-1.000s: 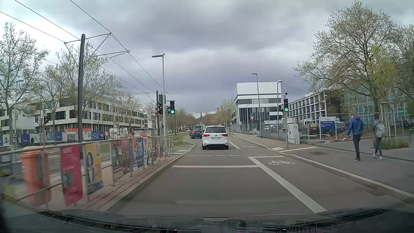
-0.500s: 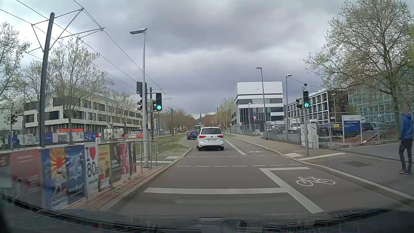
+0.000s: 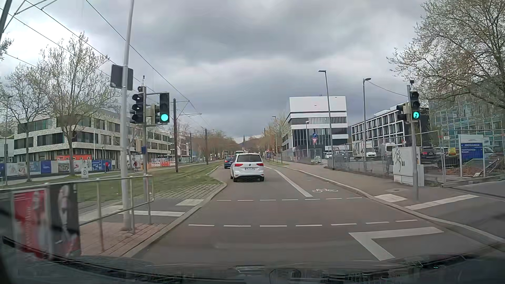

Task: Follow the waypoints while adhering to traffic rules and regulations

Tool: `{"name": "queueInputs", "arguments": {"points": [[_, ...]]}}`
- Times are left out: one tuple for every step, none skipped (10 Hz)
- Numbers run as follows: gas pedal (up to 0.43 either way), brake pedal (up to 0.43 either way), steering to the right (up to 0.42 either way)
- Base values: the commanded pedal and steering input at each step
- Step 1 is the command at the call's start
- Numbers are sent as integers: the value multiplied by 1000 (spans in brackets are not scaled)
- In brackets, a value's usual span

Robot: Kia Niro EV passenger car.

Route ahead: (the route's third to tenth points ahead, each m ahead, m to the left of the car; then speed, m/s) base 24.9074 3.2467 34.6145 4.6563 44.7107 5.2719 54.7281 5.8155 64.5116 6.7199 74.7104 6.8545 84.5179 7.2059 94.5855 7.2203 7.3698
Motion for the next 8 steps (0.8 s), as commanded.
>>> {"name": "queueInputs", "arguments": {"points": [[0,0,0],[0,0,0],[0,0,0],[0,0,0],[0,0,0],[8,0,-4],[8,0,-8],[8,0,-10]]}}
